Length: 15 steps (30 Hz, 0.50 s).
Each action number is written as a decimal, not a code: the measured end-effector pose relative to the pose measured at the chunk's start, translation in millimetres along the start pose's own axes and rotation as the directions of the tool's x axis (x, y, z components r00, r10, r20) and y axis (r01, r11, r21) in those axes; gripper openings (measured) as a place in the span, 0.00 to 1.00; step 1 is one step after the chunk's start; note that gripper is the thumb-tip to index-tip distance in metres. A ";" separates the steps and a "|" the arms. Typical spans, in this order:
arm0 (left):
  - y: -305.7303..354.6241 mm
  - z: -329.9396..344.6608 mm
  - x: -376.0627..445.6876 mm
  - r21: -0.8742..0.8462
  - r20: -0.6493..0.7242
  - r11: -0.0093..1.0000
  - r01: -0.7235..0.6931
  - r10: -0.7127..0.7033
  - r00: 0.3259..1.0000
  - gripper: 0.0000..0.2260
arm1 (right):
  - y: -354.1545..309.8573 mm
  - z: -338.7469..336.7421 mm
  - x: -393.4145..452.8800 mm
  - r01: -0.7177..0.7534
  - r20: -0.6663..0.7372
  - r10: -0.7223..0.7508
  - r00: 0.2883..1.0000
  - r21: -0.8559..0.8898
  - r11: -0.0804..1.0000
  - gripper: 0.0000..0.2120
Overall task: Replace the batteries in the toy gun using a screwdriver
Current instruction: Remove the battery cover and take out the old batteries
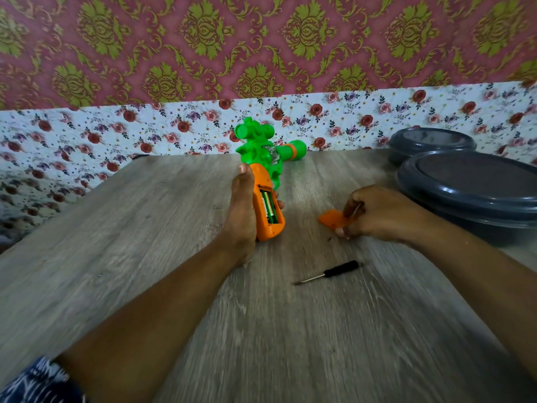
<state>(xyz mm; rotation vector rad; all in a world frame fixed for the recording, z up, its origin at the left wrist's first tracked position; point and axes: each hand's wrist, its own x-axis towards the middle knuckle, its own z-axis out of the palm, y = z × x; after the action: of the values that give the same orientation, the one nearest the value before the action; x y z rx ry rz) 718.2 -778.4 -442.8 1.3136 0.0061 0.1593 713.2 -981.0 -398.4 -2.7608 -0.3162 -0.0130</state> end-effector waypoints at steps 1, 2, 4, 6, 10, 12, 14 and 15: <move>-0.5 -0.7 0.6 0.003 -0.005 1.000 0.003 -0.003 1.000 0.41 | -1.5 -3.3 -1.2 0.034 -0.027 -0.034 0.999 -0.001 0.999 0.16; -0.8 -1.2 1.1 0.005 -0.012 1.000 0.008 -0.008 1.000 0.38 | -3.8 -8.0 -3.1 0.090 -0.048 -0.090 0.995 0.003 0.996 0.14; -1.3 -1.6 1.3 0.000 -0.035 1.000 0.018 -0.019 0.999 0.33 | -10.4 -19.4 -9.7 0.231 0.043 -0.232 0.972 0.013 0.973 0.09; -0.8 -1.5 1.1 -0.013 -0.049 1.000 0.026 -0.027 0.998 0.32 | -19.4 -26.1 -18.8 0.290 0.289 -0.282 0.915 0.018 0.957 0.06; 0.5 -0.9 -0.4 -0.022 -0.054 0.999 0.043 -0.044 0.998 0.32 | -22.6 -19.6 -23.6 0.308 0.457 -0.225 0.860 -0.113 0.945 0.10; 1.1 -0.7 -0.9 -0.019 -0.058 0.999 0.040 -0.041 0.997 0.31 | -22.1 -16.7 -22.7 0.306 0.460 -0.220 0.860 -0.120 0.944 0.11; 1.9 -0.3 -1.3 -0.017 -0.062 0.999 0.039 -0.040 0.997 0.31 | -21.2 -16.0 -20.9 0.317 0.479 -0.235 0.846 -0.097 0.944 0.10; 1.9 -0.2 -1.3 -0.018 -0.061 0.999 0.041 -0.042 0.997 0.31 | -20.8 -15.8 -20.0 0.322 0.486 -0.244 0.839 -0.082 0.943 0.08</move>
<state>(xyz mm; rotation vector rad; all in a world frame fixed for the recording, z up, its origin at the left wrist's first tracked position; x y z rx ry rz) 716.7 -777.9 -441.1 1.2903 0.0840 0.1645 689.7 -972.0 -377.3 -2.8135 -0.8889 0.5920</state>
